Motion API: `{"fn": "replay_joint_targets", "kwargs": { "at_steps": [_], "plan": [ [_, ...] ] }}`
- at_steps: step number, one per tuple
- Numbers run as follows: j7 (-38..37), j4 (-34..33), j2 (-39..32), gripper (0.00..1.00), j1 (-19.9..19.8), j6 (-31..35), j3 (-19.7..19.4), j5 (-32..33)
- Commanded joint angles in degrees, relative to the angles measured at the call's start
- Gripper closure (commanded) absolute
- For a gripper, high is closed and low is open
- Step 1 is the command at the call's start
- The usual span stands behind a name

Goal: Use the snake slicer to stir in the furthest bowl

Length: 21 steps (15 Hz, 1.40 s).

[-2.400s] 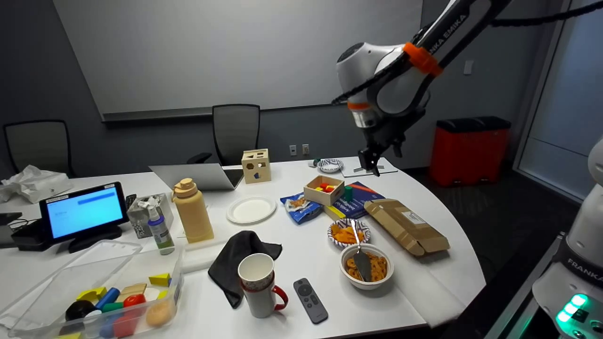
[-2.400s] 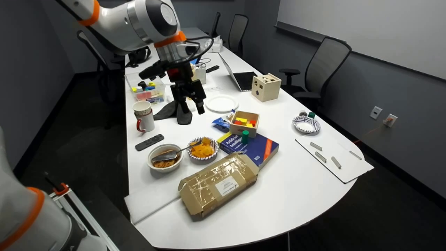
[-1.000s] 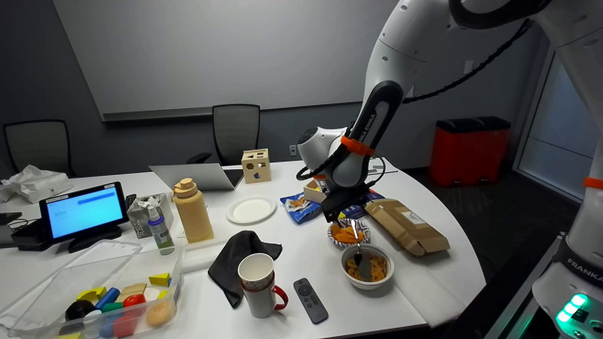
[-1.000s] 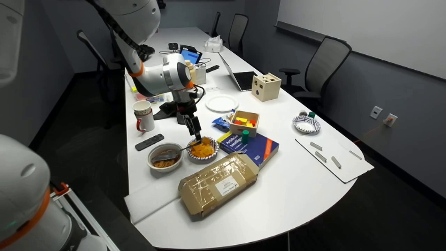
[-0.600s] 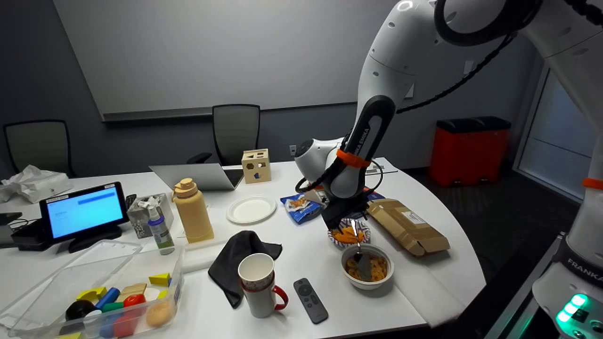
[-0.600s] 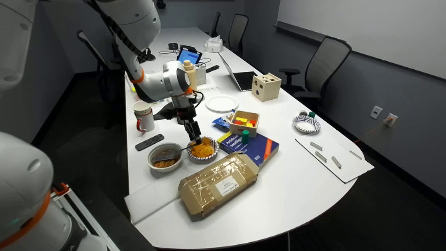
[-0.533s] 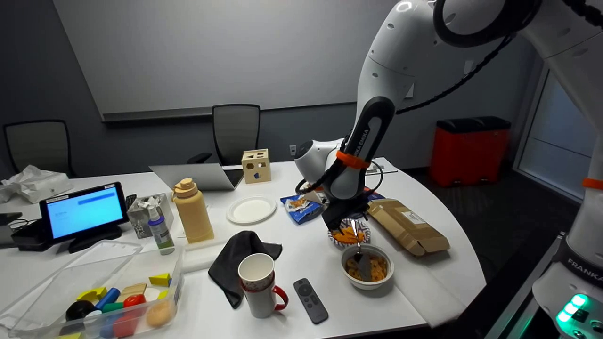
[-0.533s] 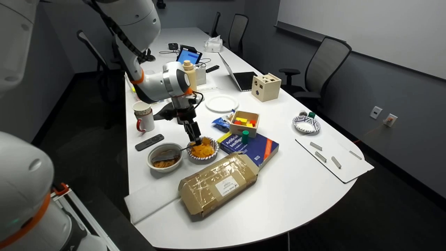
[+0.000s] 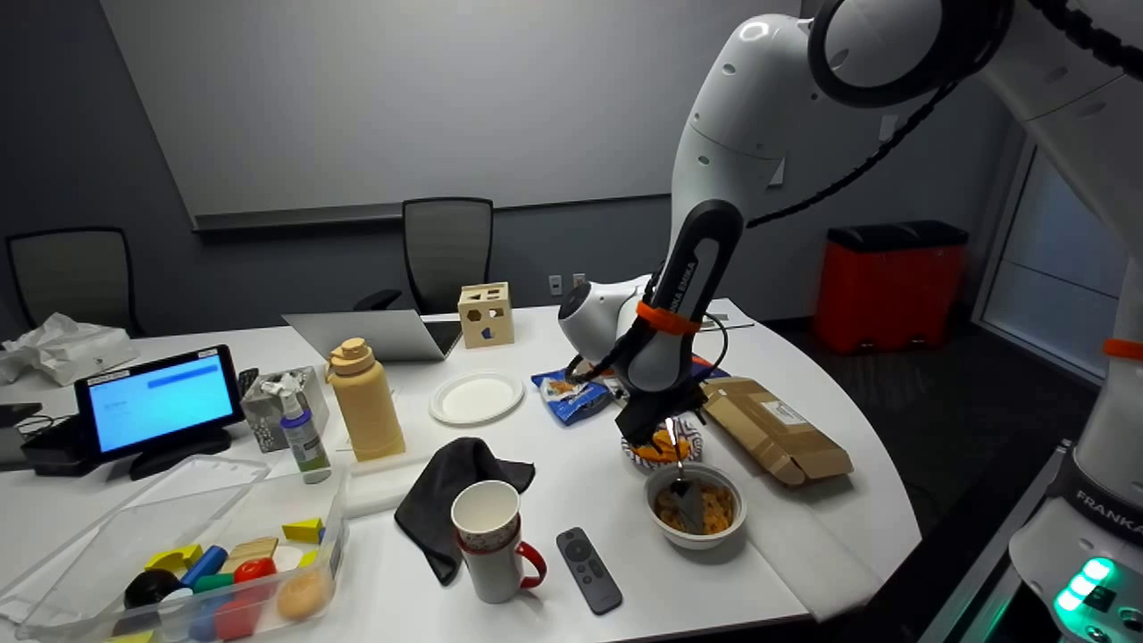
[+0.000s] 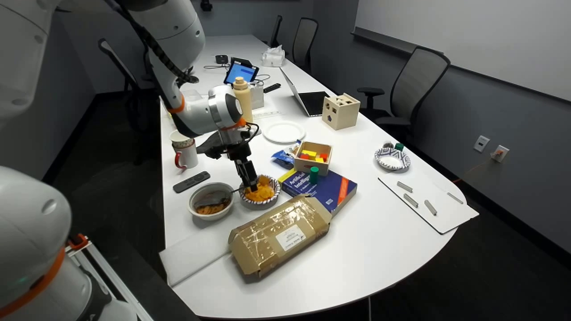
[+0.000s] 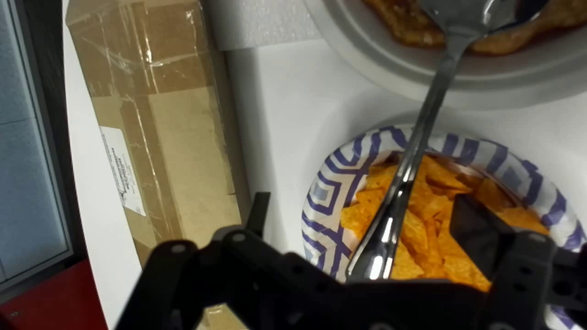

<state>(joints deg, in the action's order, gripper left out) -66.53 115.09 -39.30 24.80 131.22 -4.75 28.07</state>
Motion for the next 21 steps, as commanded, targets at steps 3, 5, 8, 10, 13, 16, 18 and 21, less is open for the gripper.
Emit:
{"fn": "replay_joint_targets", "kwargs": {
  "at_steps": [3, 5, 8, 10, 13, 16, 18, 21],
  "plan": [
    [-2.4, -2.5, -1.6, 0.25, 1.6, -3.2, -1.0, 2.2],
    [-2.6, -3.1, -2.3, 0.34, 1.7, -3.6, -1.0, 2.6],
    [-2.9, -3.0, -2.2, 0.58, 1.8, -4.5, -0.9, 3.2],
    [-3.2, -2.9, -2.0, 0.73, 1.9, -4.9, -0.8, 3.5],
    [-3.5, -3.1, -2.0, 0.96, 2.1, -5.0, -0.7, 4.1],
    [-3.6, -3.3, -1.5, 1.0, 2.2, -5.6, -0.5, 4.1],
    [-3.8, -3.2, -0.5, 0.99, 2.5, -6.1, -0.4, 4.2],
    [-4.3, -2.1, 3.1, 0.99, 3.1, -6.8, -0.5, 5.4]
  ]
}}
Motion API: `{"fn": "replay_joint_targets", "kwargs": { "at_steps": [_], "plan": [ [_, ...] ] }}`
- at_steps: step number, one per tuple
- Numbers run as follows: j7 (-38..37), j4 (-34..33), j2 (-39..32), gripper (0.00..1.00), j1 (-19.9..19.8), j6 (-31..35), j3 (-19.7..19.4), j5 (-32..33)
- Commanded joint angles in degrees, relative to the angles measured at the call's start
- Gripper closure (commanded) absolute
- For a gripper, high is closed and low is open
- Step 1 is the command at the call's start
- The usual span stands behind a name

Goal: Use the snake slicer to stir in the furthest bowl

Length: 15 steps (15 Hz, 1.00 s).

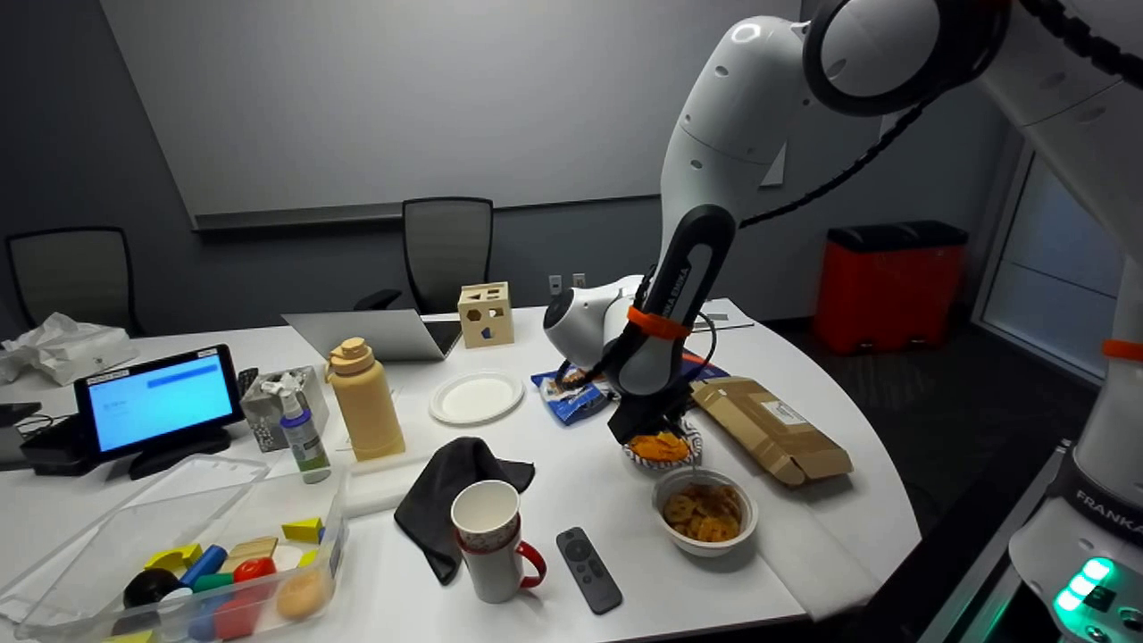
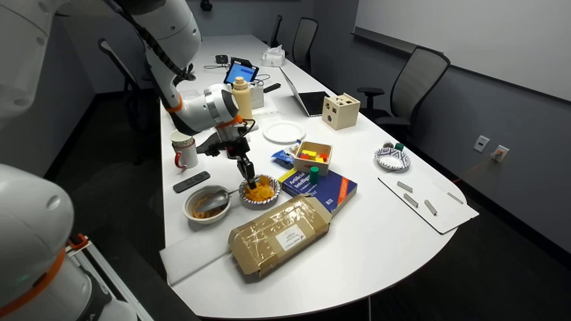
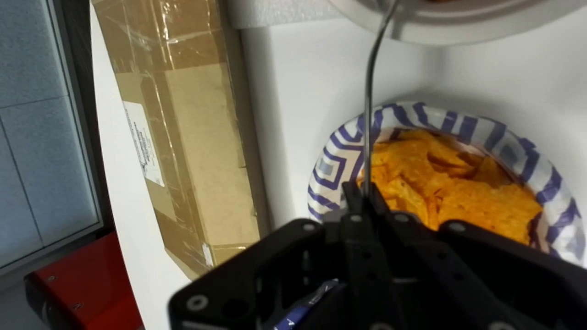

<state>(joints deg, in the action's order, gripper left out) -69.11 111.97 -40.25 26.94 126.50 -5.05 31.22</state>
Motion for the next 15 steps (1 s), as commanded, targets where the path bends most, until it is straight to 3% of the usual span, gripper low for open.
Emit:
{"fn": "replay_joint_targets", "kwargs": {
  "at_steps": [1, 5, 11, 12, 13, 14, 15],
  "plan": [
    [-1.9, 1.2, 5.3, 0.99, 1.1, -2.5, -0.3, 3.3],
    [-7.2, 2.6, 12.7, 0.99, 1.8, -5.5, -1.1, 12.8],
    [-26.5, 5.7, 17.5, 0.99, -2.1, -5.9, 1.3, 33.4],
    [-30.7, 6.3, 16.6, 0.99, 1.4, -4.7, -2.6, 35.3],
    [-34.4, 6.6, 15.8, 0.99, 1.0, -4.6, -2.3, 36.8],
    [-37.8, 6.6, 14.8, 0.99, -3.7, -5.4, 2.9, 38.2],
    [-40.7, 6.7, 13.9, 0.99, -4.4, -5.0, 3.7, 38.8]
  ]
}}
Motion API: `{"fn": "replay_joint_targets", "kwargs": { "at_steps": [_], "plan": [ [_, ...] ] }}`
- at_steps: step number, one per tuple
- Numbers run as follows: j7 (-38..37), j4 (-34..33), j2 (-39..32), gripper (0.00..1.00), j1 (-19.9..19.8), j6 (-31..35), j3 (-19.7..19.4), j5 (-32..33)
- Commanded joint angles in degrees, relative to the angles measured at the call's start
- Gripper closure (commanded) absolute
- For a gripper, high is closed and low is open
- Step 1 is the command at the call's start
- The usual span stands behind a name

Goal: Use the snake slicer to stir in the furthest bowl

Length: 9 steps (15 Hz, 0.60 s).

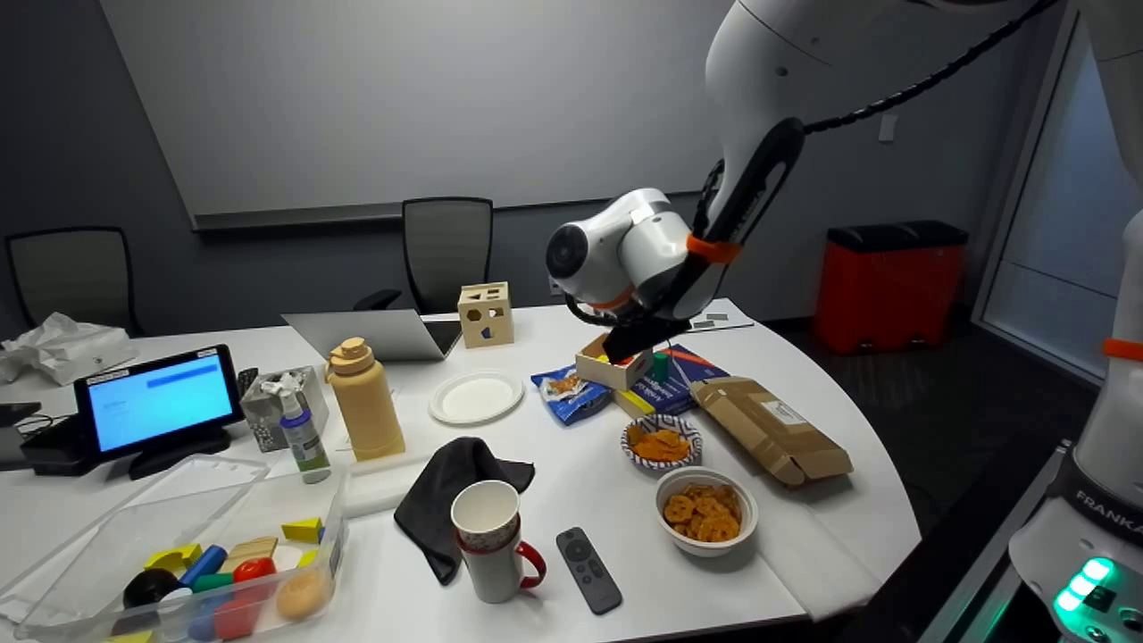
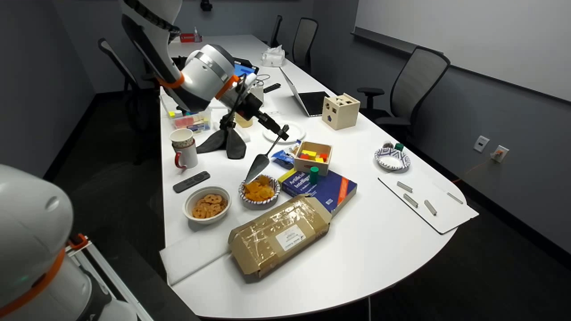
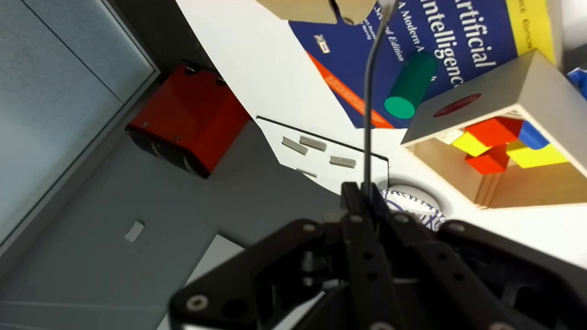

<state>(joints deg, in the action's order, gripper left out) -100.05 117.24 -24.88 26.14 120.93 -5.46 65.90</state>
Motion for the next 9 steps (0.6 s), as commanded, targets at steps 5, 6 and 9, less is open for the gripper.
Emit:
{"fn": "replay_joint_targets", "kwargs": {
  "at_steps": [5, 6, 9],
  "plan": [
    [-23.3, 1.6, -3.8, 0.99, -5.9, 1.4, 8.1, 9.0],
    [-25.6, 1.2, -4.3, 0.99, -6.1, 1.1, 8.4, 10.7],
    [-31.1, 0.1, -6.3, 0.99, -6.4, -0.6, 9.0, 15.7]
  ]
}}
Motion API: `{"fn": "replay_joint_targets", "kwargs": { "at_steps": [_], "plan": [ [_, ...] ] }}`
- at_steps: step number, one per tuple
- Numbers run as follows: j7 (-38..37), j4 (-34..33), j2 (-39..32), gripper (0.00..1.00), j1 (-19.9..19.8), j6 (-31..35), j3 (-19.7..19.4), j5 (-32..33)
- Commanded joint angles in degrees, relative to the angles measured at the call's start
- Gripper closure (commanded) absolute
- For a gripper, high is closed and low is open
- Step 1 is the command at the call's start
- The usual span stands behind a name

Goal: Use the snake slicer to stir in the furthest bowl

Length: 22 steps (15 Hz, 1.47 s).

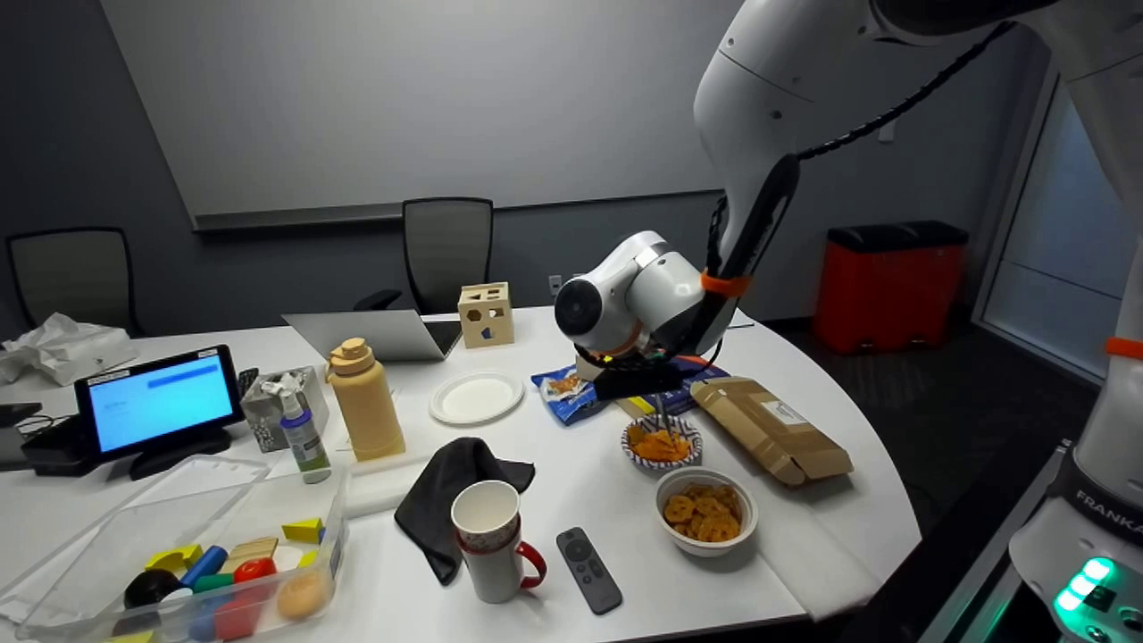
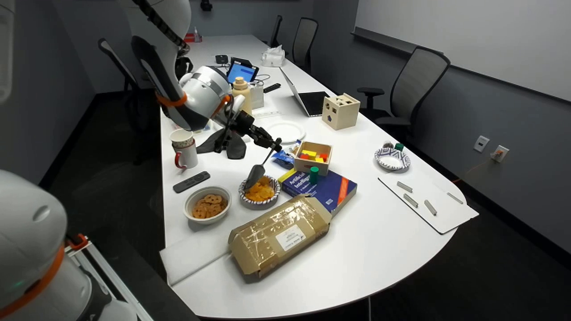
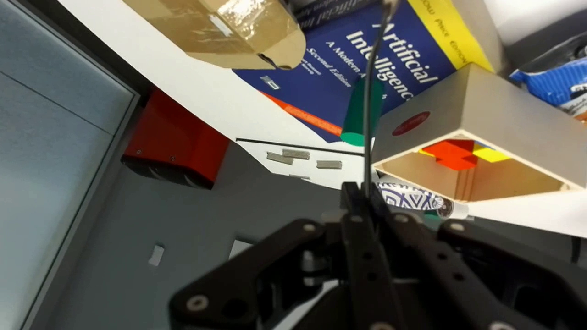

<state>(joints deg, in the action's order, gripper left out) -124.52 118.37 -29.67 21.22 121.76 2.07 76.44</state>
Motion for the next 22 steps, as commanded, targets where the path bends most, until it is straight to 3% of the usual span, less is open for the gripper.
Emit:
{"fn": "replay_joint_targets", "kwargs": {
  "at_steps": [1, 6, 10, 17, 22],
  "plan": [
    [-8.0, -1.7, -2.4, 0.99, -1.8, -1.7, 1.7, 6.2],
    [-11.0, -5.4, -7.4, 0.99, -3.4, -3.7, 2.4, 8.4],
    [-8.3, -6.1, -7.7, 0.99, -4.6, -5.9, 2.8, 7.6],
    [-1.1, -5.4, -7.5, 0.99, -6.5, -9.2, 5.9, -3.1],
    [-4.8, -6.3, -6.6, 0.99, -5.3, -8.8, 6.5, -7.5]
  ]
}}
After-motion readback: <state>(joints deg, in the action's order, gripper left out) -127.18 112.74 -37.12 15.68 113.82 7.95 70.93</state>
